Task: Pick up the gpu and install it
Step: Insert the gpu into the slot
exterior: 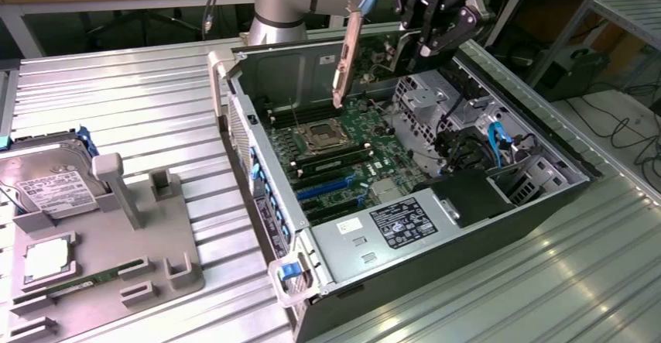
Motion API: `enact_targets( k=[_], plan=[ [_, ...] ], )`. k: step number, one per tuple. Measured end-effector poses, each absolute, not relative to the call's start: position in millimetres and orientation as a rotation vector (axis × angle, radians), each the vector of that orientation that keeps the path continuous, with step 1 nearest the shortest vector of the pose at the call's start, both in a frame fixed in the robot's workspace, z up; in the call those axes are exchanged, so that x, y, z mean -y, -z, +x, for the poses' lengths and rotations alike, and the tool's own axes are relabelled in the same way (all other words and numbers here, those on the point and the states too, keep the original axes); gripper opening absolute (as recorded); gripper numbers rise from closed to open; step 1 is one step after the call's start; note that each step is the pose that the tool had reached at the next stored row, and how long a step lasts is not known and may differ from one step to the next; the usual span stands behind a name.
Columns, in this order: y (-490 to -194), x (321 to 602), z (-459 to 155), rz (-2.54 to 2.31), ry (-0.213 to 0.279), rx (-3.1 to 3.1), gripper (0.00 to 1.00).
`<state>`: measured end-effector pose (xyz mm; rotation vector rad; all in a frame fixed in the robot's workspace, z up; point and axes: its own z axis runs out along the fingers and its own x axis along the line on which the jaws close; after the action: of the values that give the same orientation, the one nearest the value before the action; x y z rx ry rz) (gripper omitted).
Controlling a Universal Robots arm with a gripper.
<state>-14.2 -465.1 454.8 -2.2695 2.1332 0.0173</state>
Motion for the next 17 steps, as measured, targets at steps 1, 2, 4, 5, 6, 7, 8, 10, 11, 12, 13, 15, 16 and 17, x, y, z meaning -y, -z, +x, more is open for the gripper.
enact_targets(
  k=[1, 2, 4, 5, 6, 7, 8, 10, 11, 12, 13, 15, 16, 17],
  plan=[
    [-454.7, 465.1, -14.2, -2.269, -0.017, -2.133, 0.28],
    [-454.4, 465.1, -14.2, -2.269, -0.017, -2.133, 0.28],
    [-453.7, 465.1, -14.3, -2.269, -0.017, -2.133, 0.28],
    [-453.3, 465.1, -14.3, -2.269, -0.016, -2.133, 0.28],
    [-452.8, 465.1, -14.3, -2.269, -0.016, -2.133, 0.28],
    [-452.3, 465.1, -14.3, -2.269, -0.016, -2.132, 0.28],
    [-451.7, 465.1, -14.3, -2.269, -0.016, -2.132, 0.28],
    [-450.6, 465.1, -14.3, -2.269, -0.016, -2.132, 0.28],
    [-450.1, 465.1, -14.3, -2.269, -0.016, -2.132, 0.28],
    [-449.7, 465.1, -14.3, -2.269, -0.015, -2.132, 0.28],
    [-449.2, 465.1, -14.3, -2.269, -0.015, -2.132, 0.28],
    [-448.2, 465.1, -14.3, -2.268, -0.015, -2.132, 0.28],
    [-447.4, 465.1, -14.3, -2.268, -0.014, -2.132, 0.28],
    [-446.6, 465.1, -14.3, -2.268, -0.013, -2.131, 0.28]
  ],
)
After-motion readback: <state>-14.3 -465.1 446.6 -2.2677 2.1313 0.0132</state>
